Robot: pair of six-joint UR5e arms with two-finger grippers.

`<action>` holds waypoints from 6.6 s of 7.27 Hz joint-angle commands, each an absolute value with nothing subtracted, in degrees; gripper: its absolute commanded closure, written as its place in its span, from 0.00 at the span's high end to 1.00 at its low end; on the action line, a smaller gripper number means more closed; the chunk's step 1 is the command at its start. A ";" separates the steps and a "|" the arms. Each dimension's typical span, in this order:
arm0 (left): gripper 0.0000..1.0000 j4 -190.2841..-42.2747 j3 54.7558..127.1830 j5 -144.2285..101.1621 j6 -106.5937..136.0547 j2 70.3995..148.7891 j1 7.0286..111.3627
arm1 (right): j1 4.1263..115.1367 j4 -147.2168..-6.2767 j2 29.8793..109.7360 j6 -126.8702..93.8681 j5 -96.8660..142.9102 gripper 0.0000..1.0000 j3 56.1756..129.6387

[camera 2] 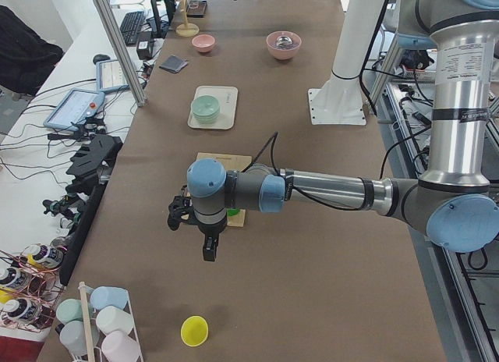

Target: Stack pink bowl on green and place spoon

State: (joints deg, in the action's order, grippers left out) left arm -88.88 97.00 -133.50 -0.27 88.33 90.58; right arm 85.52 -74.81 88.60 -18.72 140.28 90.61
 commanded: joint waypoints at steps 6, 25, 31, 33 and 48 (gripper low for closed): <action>0.98 -89.12 96.68 -133.42 -0.26 88.33 90.53 | 85.52 -74.79 88.68 -18.72 140.27 1.00 90.35; 0.98 -93.95 97.04 -133.42 6.14 90.61 89.12 | 82.36 -74.62 80.02 -23.43 139.31 1.00 86.32; 0.98 -110.26 91.78 -139.31 13.34 89.74 89.03 | 70.24 -55.73 70.67 -43.30 127.73 1.00 72.34; 0.98 -110.48 90.70 -139.31 13.71 90.26 88.94 | 67.95 -55.55 69.45 -43.86 125.17 1.00 71.72; 0.98 -110.57 90.35 -139.48 13.62 90.18 88.95 | 65.04 -55.55 63.37 -63.06 124.77 0.00 71.08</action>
State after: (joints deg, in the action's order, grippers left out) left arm -110.57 90.37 -139.47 13.63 90.26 88.91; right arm 64.75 -55.54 64.36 -56.85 121.61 68.38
